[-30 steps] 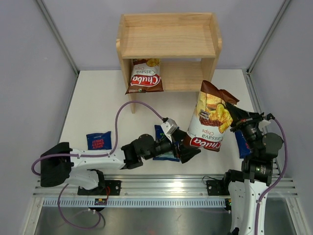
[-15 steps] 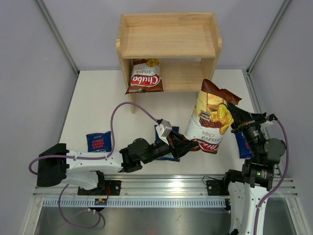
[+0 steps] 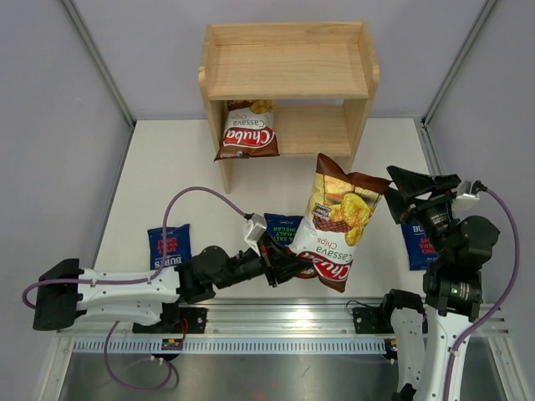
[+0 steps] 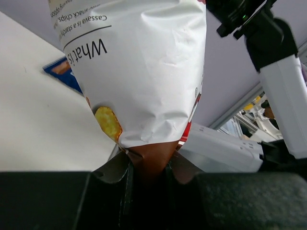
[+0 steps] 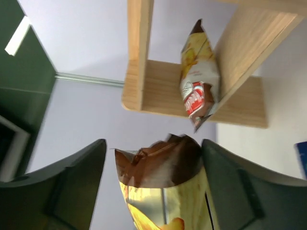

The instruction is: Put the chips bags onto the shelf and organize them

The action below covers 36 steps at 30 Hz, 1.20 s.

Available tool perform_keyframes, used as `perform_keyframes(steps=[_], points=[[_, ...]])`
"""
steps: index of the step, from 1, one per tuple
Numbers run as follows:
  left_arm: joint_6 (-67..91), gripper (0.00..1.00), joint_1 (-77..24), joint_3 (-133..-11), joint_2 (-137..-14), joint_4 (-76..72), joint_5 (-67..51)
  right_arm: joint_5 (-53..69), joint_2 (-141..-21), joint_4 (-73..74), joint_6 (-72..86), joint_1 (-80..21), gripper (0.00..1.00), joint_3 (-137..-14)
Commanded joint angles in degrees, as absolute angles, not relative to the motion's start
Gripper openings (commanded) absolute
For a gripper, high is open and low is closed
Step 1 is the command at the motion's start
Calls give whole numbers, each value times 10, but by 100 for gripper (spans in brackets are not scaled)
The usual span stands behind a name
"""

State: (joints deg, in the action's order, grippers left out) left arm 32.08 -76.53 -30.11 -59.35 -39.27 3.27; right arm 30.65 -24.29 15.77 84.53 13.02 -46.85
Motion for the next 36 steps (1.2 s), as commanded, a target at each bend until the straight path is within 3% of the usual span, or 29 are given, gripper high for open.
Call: perform_keyframes(steps=[1,5,10,17,23,31,36], points=[[392,4,-769,-287,-545,-407,18,281,-265,264,643,128,91,-544],[436,3,-769,-301,-518,-291,53,241,-270,349,542,128,100,-624],[523,8,-759,-327,-483,-153,140,182,-272,465,433,128,99,-726],[558,8,-696,-384,-509,-107,113,142,-251,528,391,123,100,-795],[550,4,-657,-439,-548,-126,45,177,-249,517,375,112,99,-766],[459,1,-657,-403,-513,-270,-153,459,-268,430,363,95,99,-665],[385,1,-657,-364,-448,-239,-272,455,-277,498,218,40,100,-756]])
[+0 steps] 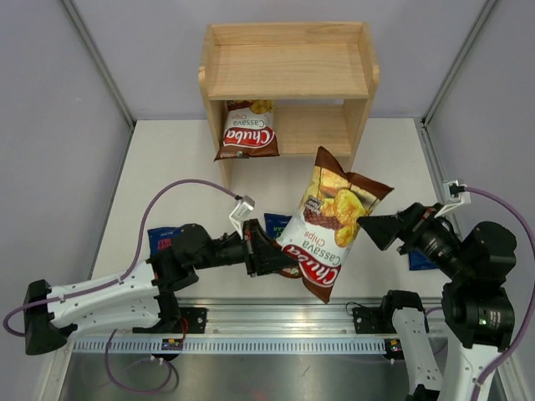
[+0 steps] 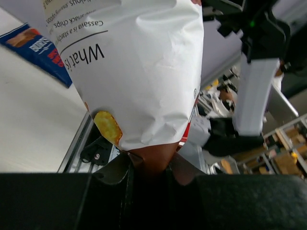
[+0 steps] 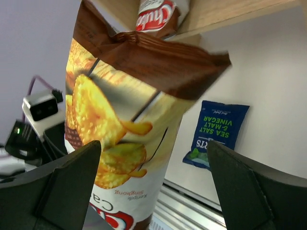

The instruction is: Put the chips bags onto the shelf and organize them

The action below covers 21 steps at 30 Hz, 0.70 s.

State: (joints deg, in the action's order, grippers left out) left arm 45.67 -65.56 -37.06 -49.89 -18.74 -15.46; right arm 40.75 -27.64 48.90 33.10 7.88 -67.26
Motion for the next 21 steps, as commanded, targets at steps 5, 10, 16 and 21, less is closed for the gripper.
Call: perform_keyframes(steps=[5,10,16,21], points=[[314,0,-657,-345,-384,-147,-302,364,-305,642,115,-64,99,-892],[278,0,-658,-329,-348,-148,-409,430,-335,659,104,-118,99,-909],[258,0,-674,-330,-348,-149,-474,531,-357,603,121,-144,99,-879],[238,0,-690,-345,-386,-129,-476,587,-365,592,136,-168,98,-857]])
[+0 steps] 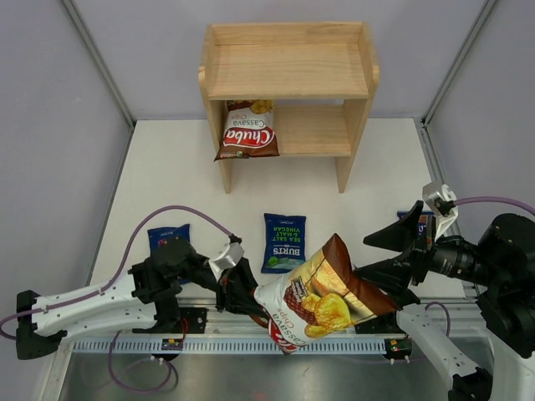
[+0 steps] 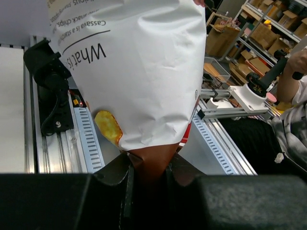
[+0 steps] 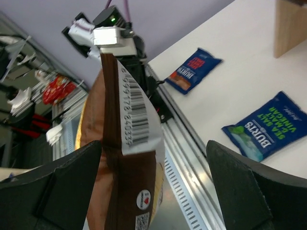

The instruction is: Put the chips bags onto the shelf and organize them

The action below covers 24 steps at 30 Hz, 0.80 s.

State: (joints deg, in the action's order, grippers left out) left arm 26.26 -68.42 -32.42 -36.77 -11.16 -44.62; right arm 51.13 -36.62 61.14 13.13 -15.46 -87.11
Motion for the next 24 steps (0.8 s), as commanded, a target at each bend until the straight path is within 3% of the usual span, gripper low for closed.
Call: perform_keyframes(steps=[1,9,17,24], points=[[236,1,-690,-349,-389,-126,-474,610,-361,573,144,-170,98,-846],[219,2,-690,-366,-391,-104,-456,689,-298,528,208,-196,93,-731],[222,2,-691,-374,-389,-106,-468,597,-302,571,164,-203,87,-715],[235,2,-691,-371,-373,-127,-462,627,-298,531,176,-203,55,-661]])
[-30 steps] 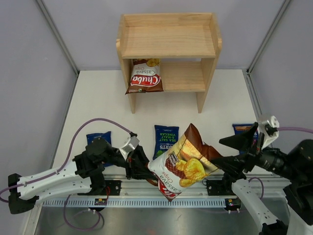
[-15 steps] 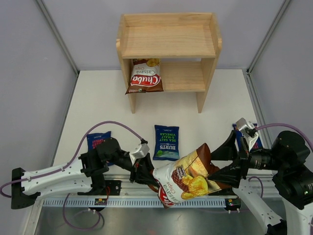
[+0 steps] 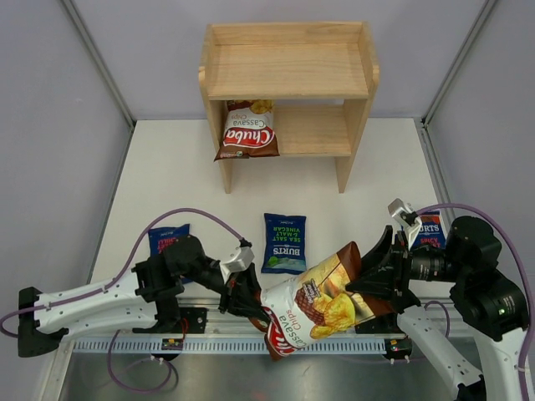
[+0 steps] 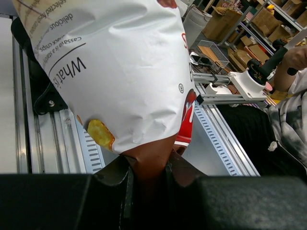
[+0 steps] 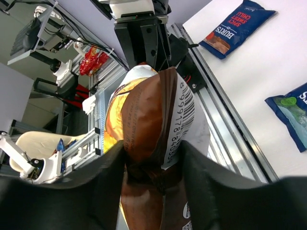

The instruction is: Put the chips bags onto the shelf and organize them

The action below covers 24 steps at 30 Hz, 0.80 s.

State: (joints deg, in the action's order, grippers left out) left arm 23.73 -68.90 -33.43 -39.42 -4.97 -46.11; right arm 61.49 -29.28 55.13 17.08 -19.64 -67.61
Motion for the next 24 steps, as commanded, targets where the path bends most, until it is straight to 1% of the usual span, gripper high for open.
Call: perform_keyframes(steps=[1,3,4,5,6,7,8,9,11,12,13,14,15,17,18,24], points=[[233,5,-691,-374,-372,-121,-452,635,-290,520,175,-202,50,-662],[229,9,-691,-379,-372,-109,-435,645,-277,501,185,-202,44,-661],[227,10,-692,-381,-371,-100,-419,649,-266,477,189,-202,39,-661],[227,15,-691,-388,-370,-80,-380,646,-252,449,204,-202,28,-660],[228,20,-691,-391,-369,-71,-360,640,-251,448,212,-202,24,-657],[232,21,-691,-394,-368,-65,-326,631,-238,421,221,-202,21,-656],[236,22,-692,-396,-367,-55,-314,614,-232,407,238,-202,15,-651],[237,23,-691,-396,-367,-54,-302,605,-224,396,245,-202,7,-649],[247,26,-691,-395,-359,-50,-259,581,-221,372,264,-203,0,-645],[250,35,-691,-390,-355,-49,-245,574,-221,360,270,-202,0,-644],[254,42,-691,-388,-351,-50,-228,568,-222,353,275,-202,0,-644],[257,51,-690,-385,-342,-54,-205,556,-222,345,288,-202,0,-645],[260,80,-691,-384,-338,-55,-193,549,-226,339,294,-202,0,-646],[268,95,-690,-378,-323,-57,-155,531,-227,323,305,-202,0,-656],[270,99,-690,-375,-316,-58,-143,523,-228,318,308,-202,0,-661],[287,99,-691,-318,-273,-116,-98,509,-234,265,366,-202,0,-680]])
